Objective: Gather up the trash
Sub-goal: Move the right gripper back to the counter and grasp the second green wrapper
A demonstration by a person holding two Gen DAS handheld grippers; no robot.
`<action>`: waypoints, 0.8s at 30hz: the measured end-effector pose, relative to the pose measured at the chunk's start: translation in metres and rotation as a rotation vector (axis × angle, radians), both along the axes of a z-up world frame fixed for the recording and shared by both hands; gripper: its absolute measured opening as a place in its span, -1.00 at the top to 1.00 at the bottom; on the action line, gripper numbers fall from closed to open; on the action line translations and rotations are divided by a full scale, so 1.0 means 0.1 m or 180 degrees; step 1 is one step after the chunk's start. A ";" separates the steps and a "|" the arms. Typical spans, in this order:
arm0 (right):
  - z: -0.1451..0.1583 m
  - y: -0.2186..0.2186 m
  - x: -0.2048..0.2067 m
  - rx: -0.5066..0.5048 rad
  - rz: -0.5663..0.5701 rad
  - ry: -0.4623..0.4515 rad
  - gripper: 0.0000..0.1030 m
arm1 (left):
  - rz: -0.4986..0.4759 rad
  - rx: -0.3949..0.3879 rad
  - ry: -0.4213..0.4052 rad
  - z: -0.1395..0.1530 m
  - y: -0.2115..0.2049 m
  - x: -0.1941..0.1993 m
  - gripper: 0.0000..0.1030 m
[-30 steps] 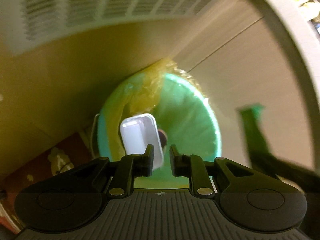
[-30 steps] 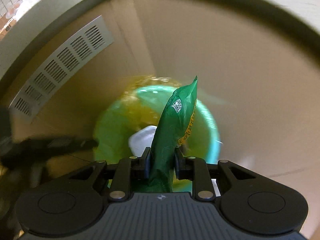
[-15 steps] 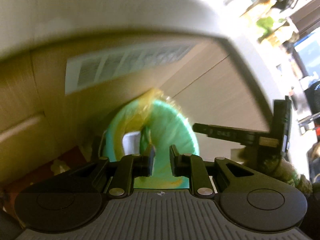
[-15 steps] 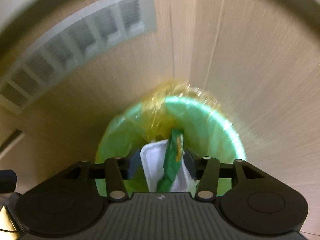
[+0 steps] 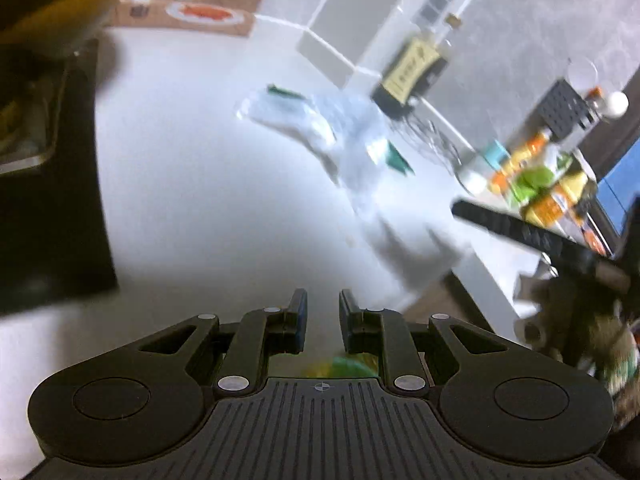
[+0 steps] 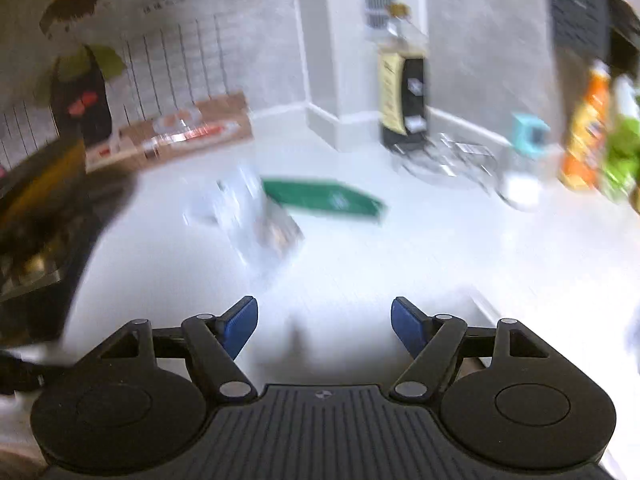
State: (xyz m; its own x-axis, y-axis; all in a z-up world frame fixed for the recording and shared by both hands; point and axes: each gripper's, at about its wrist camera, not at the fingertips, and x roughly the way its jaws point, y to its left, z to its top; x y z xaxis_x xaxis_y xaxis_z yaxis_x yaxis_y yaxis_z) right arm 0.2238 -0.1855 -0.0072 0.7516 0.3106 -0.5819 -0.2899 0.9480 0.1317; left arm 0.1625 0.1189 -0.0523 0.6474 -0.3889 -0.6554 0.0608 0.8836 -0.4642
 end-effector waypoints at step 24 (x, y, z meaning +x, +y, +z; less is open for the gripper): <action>-0.68 0.71 1.40 0.0538 0.0546 0.0960 0.42 | -0.0236 -0.0021 -0.0142 0.14 0.25 1.04 0.62</action>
State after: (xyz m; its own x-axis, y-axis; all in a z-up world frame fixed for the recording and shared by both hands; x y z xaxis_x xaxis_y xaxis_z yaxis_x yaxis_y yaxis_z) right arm 0.3642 -0.1143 -0.0754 0.4832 0.5276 -0.6987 -0.3669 0.8466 0.3856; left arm 0.2662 0.1435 -0.0381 0.6452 -0.4410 -0.6239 0.1466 0.8729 -0.4654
